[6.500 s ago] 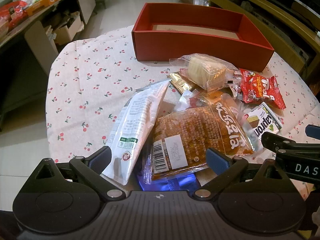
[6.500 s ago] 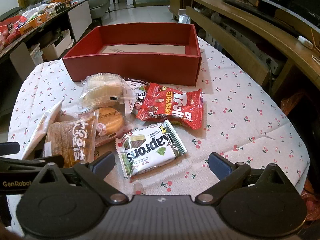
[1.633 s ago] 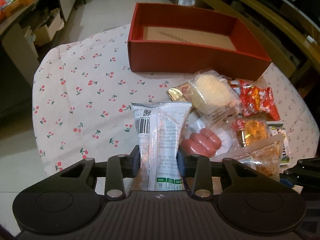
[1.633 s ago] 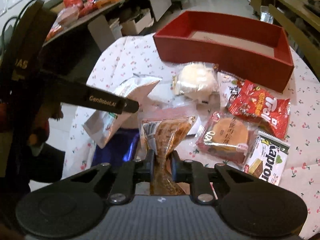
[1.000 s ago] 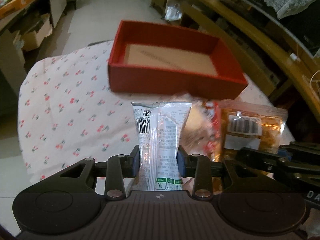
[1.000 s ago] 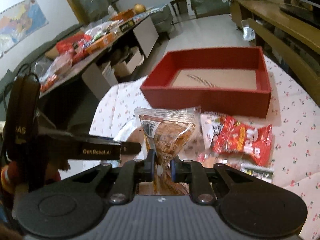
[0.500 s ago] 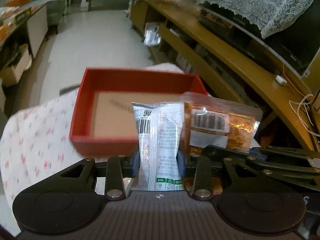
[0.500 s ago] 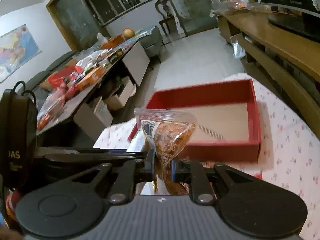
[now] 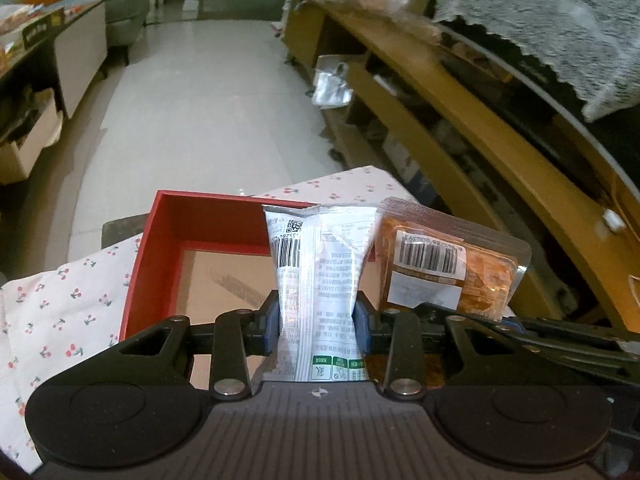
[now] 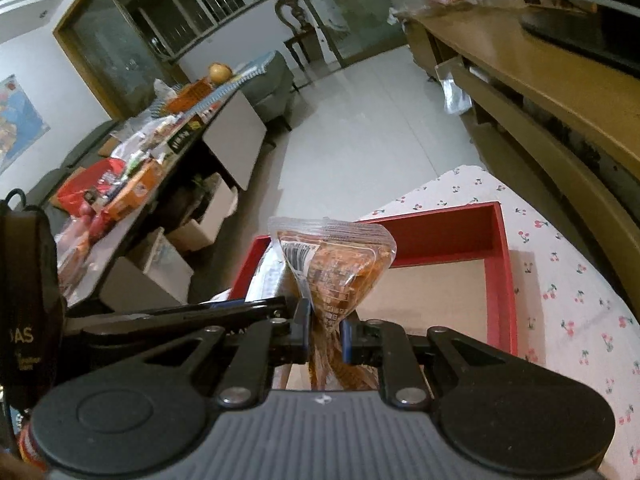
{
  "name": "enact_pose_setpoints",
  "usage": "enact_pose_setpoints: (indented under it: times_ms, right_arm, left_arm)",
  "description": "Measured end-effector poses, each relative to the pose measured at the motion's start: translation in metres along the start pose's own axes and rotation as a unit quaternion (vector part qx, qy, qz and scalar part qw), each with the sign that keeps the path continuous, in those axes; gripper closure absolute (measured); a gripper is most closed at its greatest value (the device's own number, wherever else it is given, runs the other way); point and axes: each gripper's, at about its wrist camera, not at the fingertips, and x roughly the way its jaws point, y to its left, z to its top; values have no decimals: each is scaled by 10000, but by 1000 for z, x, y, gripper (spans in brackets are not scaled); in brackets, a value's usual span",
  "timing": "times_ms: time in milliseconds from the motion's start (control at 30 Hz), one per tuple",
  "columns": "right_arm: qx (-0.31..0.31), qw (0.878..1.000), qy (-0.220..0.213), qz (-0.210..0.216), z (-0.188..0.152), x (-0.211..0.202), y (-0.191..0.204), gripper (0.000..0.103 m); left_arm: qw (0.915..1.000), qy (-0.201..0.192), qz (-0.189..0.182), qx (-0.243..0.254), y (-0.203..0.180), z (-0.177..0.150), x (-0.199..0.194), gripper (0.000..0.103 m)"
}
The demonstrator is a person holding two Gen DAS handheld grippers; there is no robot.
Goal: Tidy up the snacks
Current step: 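Carry the white bar and brown bread bag into the red box with both tools, then open both tools to release the snacks in the box and withdraw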
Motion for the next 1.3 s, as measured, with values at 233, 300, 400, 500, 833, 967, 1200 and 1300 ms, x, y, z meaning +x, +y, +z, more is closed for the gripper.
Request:
enact_pose_setpoints:
  times_ms: [233,300,400,500,833,967,1200,1300]
  right_arm:
    - [-11,9993,316,-216,6,47,-16,75]
    - [26,9988,428,-241,4,57,-20,75]
    - [62,9979,557,-337,1,70,-27,75]
    - [92,9971,651,-394,0,78,-32,75]
    - [-48,9943,779,-723,-3,87,-37,72]
    - [-197,9936,634,-914,0,80,-36,71]
    - [-157,9933,455,-1054,5,68,-36,70]
    - [-201,9934,364,-1068,7,61,-31,68]
  left_arm:
    - [9992,232,264,-179,13,2,39,60]
    - [9987,336,309,-210,16,1,48,60]
    - [9980,449,381,-235,19,-2,57,59]
    - [9974,546,420,-232,19,-5,62,58]
    - [9963,573,611,-194,20,-8,67,46]
    - [9965,483,643,-226,22,-6,61,36]
    - [9971,309,649,-243,19,-2,46,29]
    - [9972,267,644,-254,19,-1,38,28]
